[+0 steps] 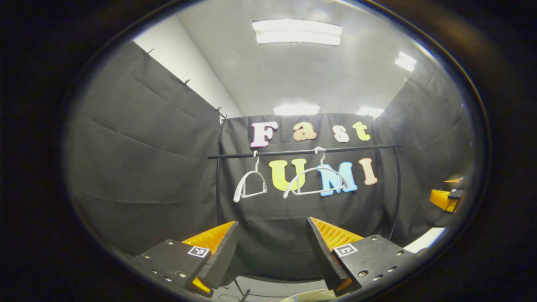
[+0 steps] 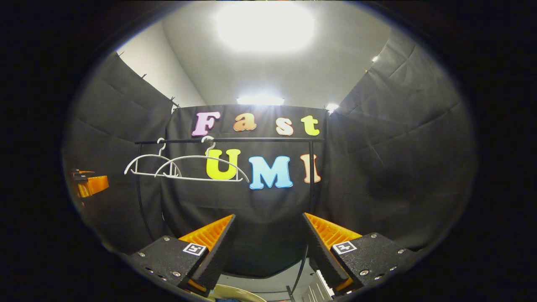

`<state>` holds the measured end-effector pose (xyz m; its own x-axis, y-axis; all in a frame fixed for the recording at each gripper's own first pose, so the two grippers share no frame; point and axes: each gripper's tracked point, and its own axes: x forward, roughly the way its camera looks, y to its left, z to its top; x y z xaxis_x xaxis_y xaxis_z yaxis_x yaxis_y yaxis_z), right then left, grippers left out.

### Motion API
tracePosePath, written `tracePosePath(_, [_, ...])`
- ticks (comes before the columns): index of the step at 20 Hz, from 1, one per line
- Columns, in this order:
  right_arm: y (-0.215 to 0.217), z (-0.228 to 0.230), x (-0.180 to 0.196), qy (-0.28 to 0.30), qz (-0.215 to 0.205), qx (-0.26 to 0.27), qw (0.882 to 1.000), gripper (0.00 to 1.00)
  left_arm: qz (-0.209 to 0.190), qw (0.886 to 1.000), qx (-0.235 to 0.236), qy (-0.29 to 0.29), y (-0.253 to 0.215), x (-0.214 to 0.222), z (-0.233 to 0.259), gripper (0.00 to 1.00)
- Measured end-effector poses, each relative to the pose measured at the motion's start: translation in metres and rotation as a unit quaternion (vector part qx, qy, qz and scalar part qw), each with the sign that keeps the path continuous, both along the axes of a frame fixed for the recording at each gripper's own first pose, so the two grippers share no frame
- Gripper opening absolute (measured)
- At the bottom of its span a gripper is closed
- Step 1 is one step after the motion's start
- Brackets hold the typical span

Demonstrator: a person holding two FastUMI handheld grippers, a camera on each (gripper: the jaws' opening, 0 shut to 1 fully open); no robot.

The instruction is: Grasp the clothes on the hanger with both hands and then place them into the laundry hamper below.

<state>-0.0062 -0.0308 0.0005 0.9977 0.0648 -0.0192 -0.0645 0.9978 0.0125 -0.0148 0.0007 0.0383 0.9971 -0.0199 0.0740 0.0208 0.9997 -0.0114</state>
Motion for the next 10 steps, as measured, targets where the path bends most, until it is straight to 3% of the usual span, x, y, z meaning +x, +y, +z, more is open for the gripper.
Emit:
tracePosePath(9, [-0.0046,0.0009,-0.003,-0.001,-0.009,0.002,1.0,0.93,-0.001,1.0,0.007,-0.007,-0.0048,-0.0016,0.0052,0.91])
tracePosePath(10, [-0.0049,0.0006,-0.0036,0.0,-0.01,0.002,1.0,0.92,-0.001,1.0,0.008,-0.008,-0.0044,-0.0021,0.0054,0.96])
